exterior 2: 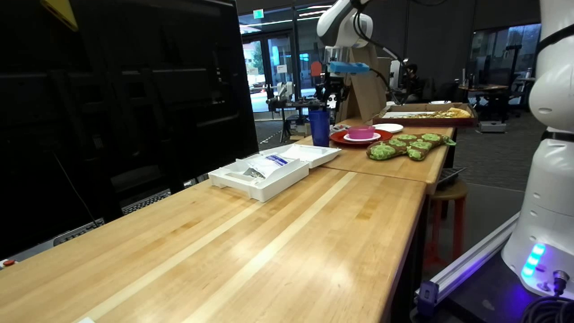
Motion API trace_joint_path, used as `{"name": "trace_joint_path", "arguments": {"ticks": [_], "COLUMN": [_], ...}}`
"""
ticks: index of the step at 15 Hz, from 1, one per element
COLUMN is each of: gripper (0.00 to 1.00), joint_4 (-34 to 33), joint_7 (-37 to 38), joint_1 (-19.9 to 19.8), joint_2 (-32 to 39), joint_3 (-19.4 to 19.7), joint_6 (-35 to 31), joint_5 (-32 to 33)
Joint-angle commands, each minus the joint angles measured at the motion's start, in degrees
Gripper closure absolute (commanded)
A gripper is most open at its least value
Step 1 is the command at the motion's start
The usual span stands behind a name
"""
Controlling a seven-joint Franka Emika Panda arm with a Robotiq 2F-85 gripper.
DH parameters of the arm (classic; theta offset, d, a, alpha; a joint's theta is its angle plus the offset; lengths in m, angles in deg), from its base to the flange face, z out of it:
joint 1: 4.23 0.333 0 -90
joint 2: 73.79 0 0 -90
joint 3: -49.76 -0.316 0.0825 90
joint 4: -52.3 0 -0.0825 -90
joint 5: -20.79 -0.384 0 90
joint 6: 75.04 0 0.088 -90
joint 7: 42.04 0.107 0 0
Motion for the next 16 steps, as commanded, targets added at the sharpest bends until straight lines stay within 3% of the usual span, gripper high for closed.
{"name": "trace_joint_path", "arguments": {"ticks": [1, 2, 4, 11, 16], "gripper": [0.12, 0.05, 0.0, 0.0, 0.0], "joint_4": [4.03, 5.06, 7.63, 17.59, 21.85], "joint_7": [-1.55, -1.71, -2.18, -0.66, 0.83], "joint_1": [-0.48, -0.52, -0.64, -2.91, -5.37], "joint_2": [-4.36, -5.58, -8.65, -19.28, -20.6], "joint_3": [-0.02, 0.01, 0.18, 3.16, 6.12], "joint_6": [-0.89, -1.2, -1.95, -3.23, -1.54], "joint_5": [-1.37, -1.41, -1.48, -1.91, -2.29]}}
